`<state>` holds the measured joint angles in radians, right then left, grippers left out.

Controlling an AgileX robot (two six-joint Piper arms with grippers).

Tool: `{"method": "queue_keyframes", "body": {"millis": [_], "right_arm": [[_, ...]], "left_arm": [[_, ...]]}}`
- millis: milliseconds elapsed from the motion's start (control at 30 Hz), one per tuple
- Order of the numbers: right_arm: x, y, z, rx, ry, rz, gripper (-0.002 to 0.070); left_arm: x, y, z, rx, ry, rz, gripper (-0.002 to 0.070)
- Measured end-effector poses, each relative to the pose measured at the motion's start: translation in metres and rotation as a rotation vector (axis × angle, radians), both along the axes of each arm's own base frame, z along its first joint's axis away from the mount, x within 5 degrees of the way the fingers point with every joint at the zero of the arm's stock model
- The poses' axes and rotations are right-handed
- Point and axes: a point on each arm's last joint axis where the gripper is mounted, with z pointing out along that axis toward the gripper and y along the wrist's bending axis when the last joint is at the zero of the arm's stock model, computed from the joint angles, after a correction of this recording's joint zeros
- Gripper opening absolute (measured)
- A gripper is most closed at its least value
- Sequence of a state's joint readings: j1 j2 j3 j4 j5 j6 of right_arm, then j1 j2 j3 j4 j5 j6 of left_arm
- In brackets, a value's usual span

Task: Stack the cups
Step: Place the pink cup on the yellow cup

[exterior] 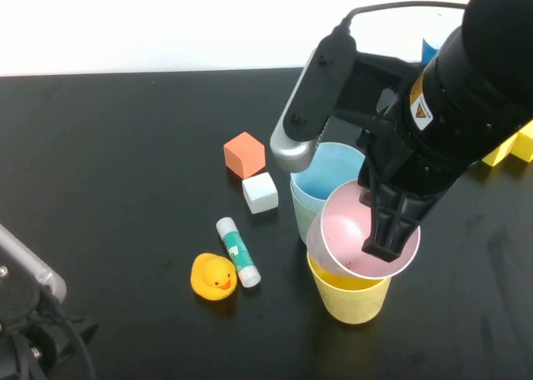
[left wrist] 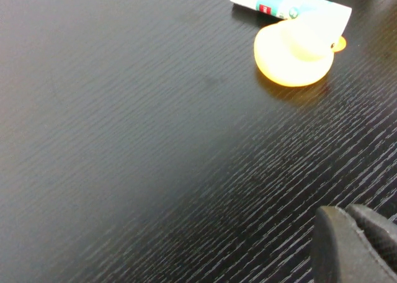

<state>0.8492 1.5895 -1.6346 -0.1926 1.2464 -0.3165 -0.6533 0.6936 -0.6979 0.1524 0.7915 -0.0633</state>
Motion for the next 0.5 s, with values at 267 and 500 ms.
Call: {"method": "queue_keyframes", "body": {"millis": [267, 500], "right_arm": [[0.0, 0.0, 0.0, 0.0, 0.0, 0.0, 0.0016], [0.0, 0.0, 0.0, 0.0, 0.0, 0.0, 0.0016]], "left_arm": [[0.0002, 0.0002, 0.0, 0.003, -0.002, 0.001, 0.0], [0.0006, 0.0008, 0.0002, 0.004, -0.005, 0.009, 0.0]]}}
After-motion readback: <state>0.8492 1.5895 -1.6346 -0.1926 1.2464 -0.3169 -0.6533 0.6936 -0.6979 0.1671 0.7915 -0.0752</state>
